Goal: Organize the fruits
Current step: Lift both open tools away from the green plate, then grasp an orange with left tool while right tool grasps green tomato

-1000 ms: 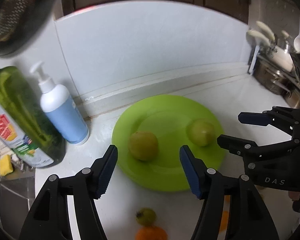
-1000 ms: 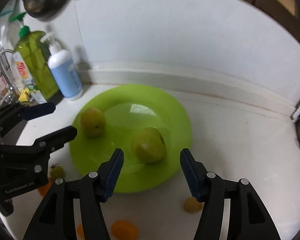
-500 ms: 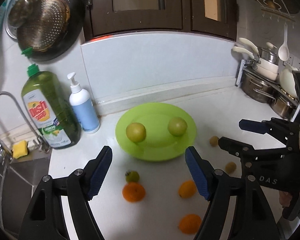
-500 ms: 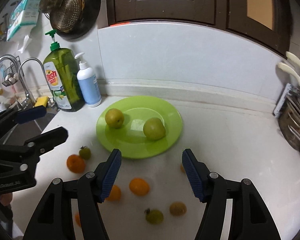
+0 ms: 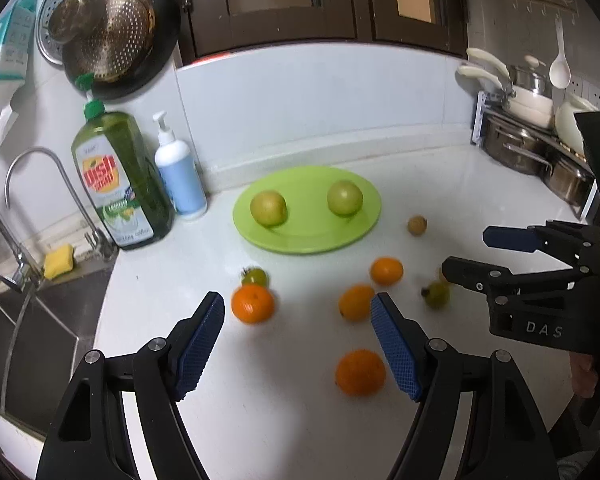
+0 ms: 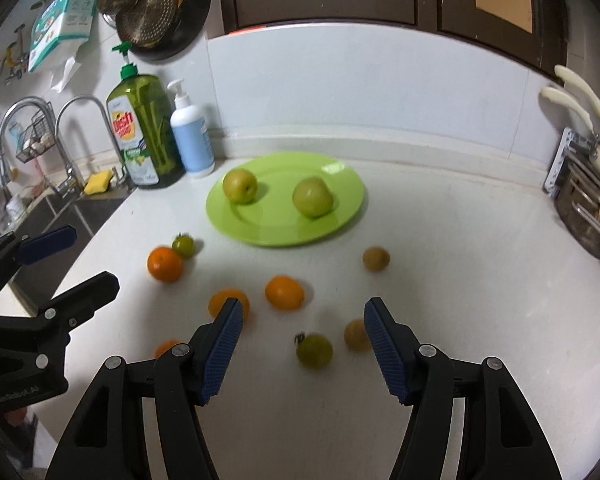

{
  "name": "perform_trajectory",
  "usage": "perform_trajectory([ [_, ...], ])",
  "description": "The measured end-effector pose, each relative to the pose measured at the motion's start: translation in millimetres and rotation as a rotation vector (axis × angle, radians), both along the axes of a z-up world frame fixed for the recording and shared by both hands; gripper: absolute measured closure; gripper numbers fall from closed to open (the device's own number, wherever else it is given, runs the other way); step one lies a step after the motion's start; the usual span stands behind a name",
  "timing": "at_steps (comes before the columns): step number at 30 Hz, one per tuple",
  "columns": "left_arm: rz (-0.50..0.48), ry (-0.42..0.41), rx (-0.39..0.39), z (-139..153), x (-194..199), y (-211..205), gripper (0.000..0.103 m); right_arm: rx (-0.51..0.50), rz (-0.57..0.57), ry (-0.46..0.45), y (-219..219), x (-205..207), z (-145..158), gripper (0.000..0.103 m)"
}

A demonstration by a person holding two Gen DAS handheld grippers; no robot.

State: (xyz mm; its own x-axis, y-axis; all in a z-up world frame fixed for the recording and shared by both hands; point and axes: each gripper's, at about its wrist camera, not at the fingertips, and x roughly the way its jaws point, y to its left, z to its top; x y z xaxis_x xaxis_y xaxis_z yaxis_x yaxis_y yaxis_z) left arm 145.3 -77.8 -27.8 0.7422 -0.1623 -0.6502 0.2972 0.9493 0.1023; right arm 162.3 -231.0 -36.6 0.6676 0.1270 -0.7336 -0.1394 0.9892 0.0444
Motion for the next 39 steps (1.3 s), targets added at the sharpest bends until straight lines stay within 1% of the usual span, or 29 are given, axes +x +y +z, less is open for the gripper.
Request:
perform_trajectory([
  [3, 0.009, 0.033, -0.009, -14.2, -7.6, -1.6, 0.028, 0.002, 0.013, 0.027, -0.7, -2.4, -9.9, 0.039],
  [7, 0.003, 0.071, 0.007, -31.4, -13.1, -8.3, 0.028, 0.001, 0.024, 0.053, -1.9, -4.7, -23.3, 0.039],
  [14, 0.005, 0.127, -0.002, -54.9, -13.2, -18.1, 0.029, -0.003, 0.046, 0.097, -4.9, -2.6, -46.6, 0.040],
  [16, 0.002, 0.146, -0.004, -62.2, -13.2, -21.3, 0.030, 0.003, 0.047, 0.110, -7.0, -0.8, -52.2, 0.042],
  [18, 0.000, 0.158, -0.002, -66.7, -12.1, -22.9, 0.035, 0.005, 0.045, 0.121, -8.4, 1.7, -56.9, 0.045],
  [25, 0.003, 0.177, -0.006, -74.4, -4.2, -27.9, 0.044, 0.014, 0.058, 0.147, -11.3, 8.8, -67.1, 0.054],
  [28, 0.004, 0.192, -0.011, -76.7, -1.2, -28.2, 0.049, 0.015, 0.061, 0.149, -11.2, 13.4, -69.0, 0.055],
  [31, 0.003, 0.203, -0.016, -78.9, 1.2, -28.6, 0.052, 0.017, 0.069, 0.152, -9.7, 16.9, -70.3, 0.059],
  [36, -0.015, 0.218, -0.034, -79.6, 3.7, -30.1, 0.062, 0.017, 0.076, 0.168, -7.0, 22.4, -74.2, 0.064],
  [39, -0.018, 0.214, -0.028, -79.6, 5.0, -30.7, 0.062, 0.011, 0.083, 0.166, -3.8, 23.4, -74.3, 0.068],
])
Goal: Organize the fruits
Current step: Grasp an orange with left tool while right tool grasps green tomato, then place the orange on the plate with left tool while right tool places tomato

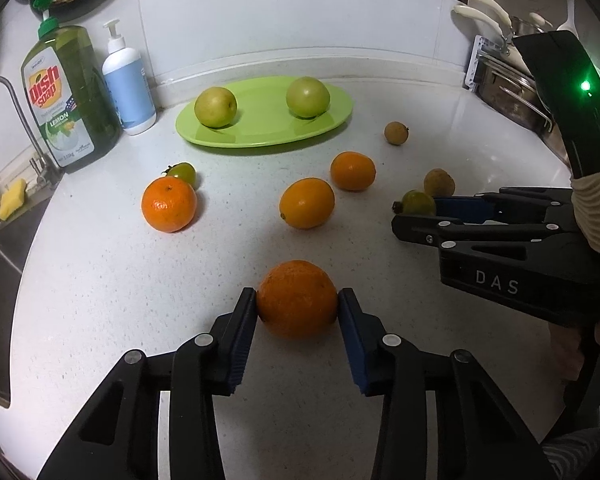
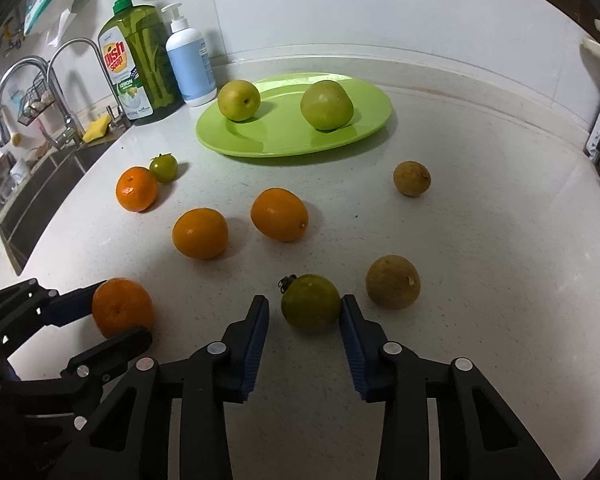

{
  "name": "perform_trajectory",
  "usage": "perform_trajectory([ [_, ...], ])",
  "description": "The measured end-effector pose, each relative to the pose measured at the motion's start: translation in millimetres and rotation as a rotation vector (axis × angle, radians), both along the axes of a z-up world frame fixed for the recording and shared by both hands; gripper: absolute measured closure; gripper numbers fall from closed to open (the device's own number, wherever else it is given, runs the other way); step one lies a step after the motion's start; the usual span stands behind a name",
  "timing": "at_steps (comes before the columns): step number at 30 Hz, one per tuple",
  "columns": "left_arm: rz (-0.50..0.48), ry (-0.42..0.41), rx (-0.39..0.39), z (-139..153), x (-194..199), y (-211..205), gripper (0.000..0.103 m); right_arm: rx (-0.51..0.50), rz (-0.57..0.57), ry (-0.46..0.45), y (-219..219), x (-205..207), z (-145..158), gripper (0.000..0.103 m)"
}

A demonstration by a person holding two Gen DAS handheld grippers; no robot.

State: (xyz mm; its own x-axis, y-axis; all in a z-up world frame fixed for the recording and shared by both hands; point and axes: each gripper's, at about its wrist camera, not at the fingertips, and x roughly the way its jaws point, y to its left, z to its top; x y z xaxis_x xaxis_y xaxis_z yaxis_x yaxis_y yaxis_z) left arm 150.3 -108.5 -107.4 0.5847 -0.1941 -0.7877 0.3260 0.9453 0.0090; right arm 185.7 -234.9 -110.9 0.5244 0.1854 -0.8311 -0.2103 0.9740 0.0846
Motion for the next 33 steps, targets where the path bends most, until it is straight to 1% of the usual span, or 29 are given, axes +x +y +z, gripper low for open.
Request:
perform_trajectory([
  [2, 0.005, 0.003, -0.006, 0.7, 2.3, 1.6, 0.062, -0.002, 0.002, 0.000, 0.7, 0.5, 0.0, 0.073],
  [8, 0.009, -0.008, -0.018, 7.0, 5.3, 4.7, 0.062, 0.000, -0.001, -0.003, 2.2, -0.6, 1.4, 0.073],
  [18, -0.002, -0.043, -0.031, 22.7, 4.7, 12.7, 0.062, 0.001, -0.007, -0.037, 8.4, -6.2, 16.6, 0.073],
  [22, -0.021, -0.052, -0.043, 33.0, 5.7, 16.5, 0.062, 0.003, -0.013, -0.059, 12.3, -7.9, 27.8, 0.073],
  [27, -0.040, -0.098, -0.043, 51.5, 8.5, 18.8, 0.062, 0.016, -0.026, -0.097, 16.1, -8.1, 44.6, 0.073],
  [33, -0.039, -0.115, -0.052, 70.2, 28.3, 25.6, 0.062, 0.033, -0.045, -0.158, 17.7, -3.0, 69.7, 0.073],
])
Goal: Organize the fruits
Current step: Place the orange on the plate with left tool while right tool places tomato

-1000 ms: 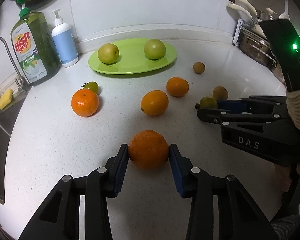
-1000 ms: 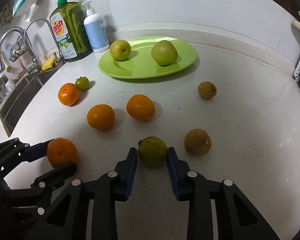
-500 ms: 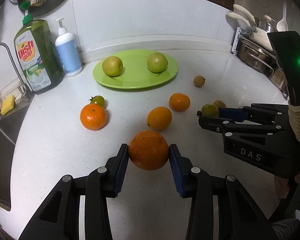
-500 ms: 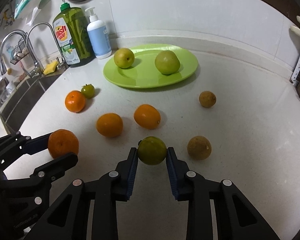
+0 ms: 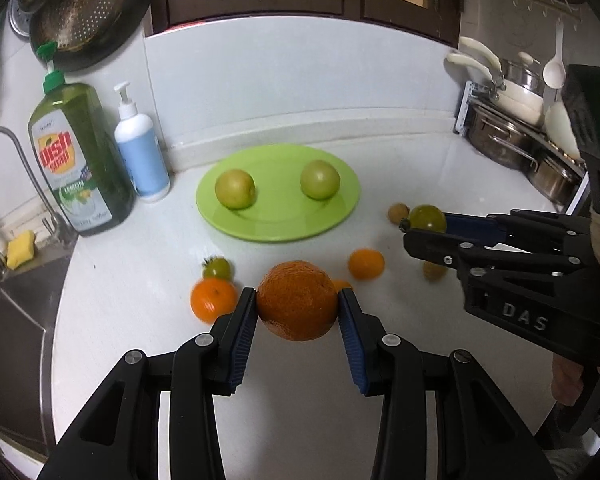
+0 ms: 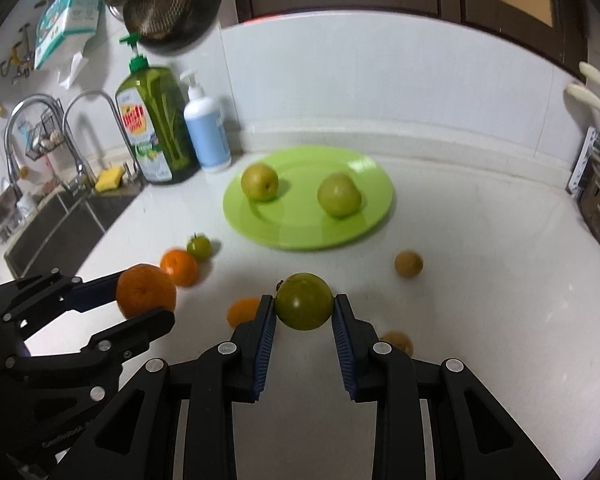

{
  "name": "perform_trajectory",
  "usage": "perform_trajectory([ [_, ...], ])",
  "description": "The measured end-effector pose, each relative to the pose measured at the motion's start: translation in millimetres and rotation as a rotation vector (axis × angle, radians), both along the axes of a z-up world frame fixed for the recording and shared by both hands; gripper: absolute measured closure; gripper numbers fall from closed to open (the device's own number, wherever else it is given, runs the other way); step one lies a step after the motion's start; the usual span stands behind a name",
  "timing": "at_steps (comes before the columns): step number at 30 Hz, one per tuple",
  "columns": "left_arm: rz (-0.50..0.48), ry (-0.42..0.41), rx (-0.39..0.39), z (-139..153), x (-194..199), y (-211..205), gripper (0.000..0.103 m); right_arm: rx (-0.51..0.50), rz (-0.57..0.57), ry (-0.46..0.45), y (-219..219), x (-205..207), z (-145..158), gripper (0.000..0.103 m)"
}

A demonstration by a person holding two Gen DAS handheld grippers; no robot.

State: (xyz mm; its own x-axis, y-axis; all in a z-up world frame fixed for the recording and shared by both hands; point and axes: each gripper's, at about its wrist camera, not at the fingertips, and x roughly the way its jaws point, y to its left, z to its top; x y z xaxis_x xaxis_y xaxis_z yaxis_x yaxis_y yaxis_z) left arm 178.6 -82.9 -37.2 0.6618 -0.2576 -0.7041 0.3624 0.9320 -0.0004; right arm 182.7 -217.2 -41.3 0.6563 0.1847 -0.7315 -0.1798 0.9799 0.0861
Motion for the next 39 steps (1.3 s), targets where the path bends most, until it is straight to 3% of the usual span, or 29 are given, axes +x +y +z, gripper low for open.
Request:
perform_trajectory([
  [12, -0.019, -0.067, 0.016, 28.6, 53.6, 3.4, 0.062, 0.004, -0.009, -0.054, 5.4, 39.3, 29.9, 0.073],
  [22, -0.043, -0.043, 0.001, 43.2, 125.8, 4.6, 0.062, -0.009, -0.013, -0.060, 6.2, 99.7, 43.3, 0.073],
  [29, -0.051, 0.002, 0.019, 32.4, 177.6, -2.6, 0.062, -0.010, -0.011, -0.005, 0.5, 152.4, 33.9, 0.073],
  [39, -0.070, 0.068, 0.058, 1.0, 226.9, -10.7, 0.062, -0.007, -0.016, 0.131, -7.4, 210.2, -7.8, 0.073],
])
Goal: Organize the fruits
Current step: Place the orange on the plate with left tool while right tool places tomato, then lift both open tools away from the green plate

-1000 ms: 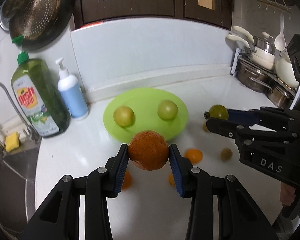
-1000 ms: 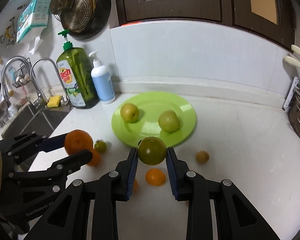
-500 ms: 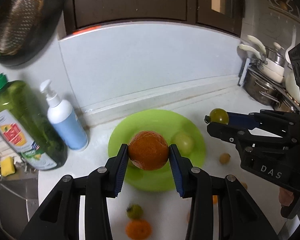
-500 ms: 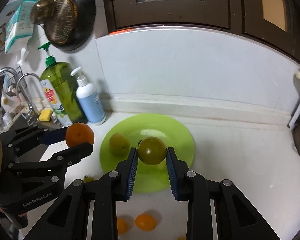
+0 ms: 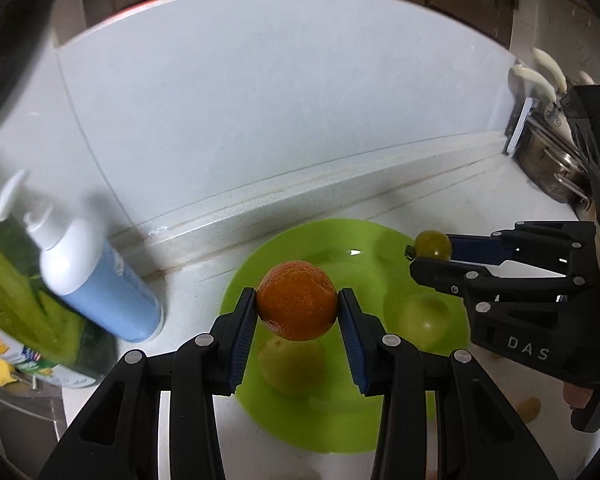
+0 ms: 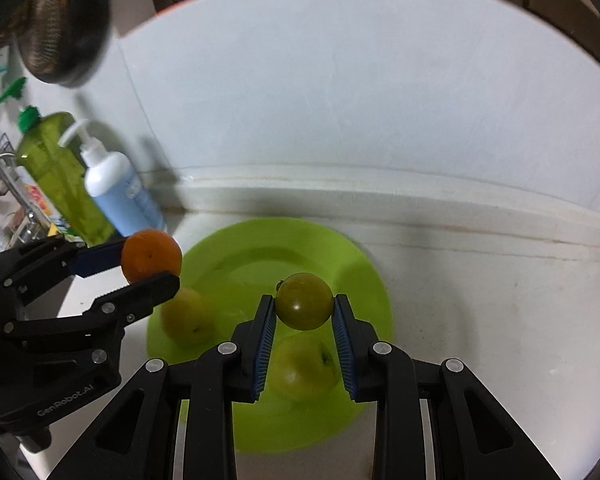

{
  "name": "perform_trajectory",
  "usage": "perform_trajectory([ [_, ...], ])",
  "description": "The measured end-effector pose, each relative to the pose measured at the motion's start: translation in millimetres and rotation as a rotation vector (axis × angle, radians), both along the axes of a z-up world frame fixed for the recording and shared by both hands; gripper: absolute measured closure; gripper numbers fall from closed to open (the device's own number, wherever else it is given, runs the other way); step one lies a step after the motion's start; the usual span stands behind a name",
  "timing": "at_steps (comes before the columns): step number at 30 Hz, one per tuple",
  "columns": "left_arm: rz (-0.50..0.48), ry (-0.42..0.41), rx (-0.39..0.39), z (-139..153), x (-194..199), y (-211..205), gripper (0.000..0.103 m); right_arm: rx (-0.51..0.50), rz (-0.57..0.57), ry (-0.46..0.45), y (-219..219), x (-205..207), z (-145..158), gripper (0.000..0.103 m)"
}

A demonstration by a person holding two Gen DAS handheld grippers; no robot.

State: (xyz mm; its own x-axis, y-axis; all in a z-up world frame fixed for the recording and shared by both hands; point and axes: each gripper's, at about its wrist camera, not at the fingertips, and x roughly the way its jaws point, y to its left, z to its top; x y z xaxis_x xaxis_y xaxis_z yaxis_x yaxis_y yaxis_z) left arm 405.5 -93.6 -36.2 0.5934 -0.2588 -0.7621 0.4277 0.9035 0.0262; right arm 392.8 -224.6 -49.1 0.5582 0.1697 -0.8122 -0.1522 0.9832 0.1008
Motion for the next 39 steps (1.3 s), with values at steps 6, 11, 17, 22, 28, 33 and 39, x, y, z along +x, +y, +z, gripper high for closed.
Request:
perform_trajectory([
  [6, -0.012, 0.035, 0.028, -15.1, 19.5, -5.6, 0.062, -0.008, -0.013, 0.056, -0.9, 18.5, -18.7, 0.073],
  [11, -0.023, 0.094, 0.044, -30.6, 34.1, -9.9, 0.062, -0.018, -0.011, 0.089, -1.8, 26.9, -28.3, 0.073],
  [17, -0.024, 0.119, 0.044, -38.3, 38.2, -12.5, 0.062, -0.020, -0.008, 0.122, -4.8, 28.8, -37.4, 0.073],
  [22, -0.025, 0.119, 0.040, -39.0, 38.0, -13.4, 0.062, -0.018, -0.010, 0.128, -3.0, 34.3, -41.0, 0.073],
  [28, -0.021, 0.066, 0.035, -24.5, 29.6, -12.5, 0.058, -0.012, -0.014, 0.098, -3.2, 25.2, -31.9, 0.071],
  [33, -0.007, 0.027, 0.017, -5.7, 10.7, -6.9, 0.054, 0.010, -0.025, 0.064, -6.5, 8.7, -17.6, 0.071],
  [39, 0.007, -0.028, -0.017, 20.0, -23.7, -2.7, 0.050, 0.021, -0.045, -0.019, -12.7, -24.1, 9.8, 0.066],
])
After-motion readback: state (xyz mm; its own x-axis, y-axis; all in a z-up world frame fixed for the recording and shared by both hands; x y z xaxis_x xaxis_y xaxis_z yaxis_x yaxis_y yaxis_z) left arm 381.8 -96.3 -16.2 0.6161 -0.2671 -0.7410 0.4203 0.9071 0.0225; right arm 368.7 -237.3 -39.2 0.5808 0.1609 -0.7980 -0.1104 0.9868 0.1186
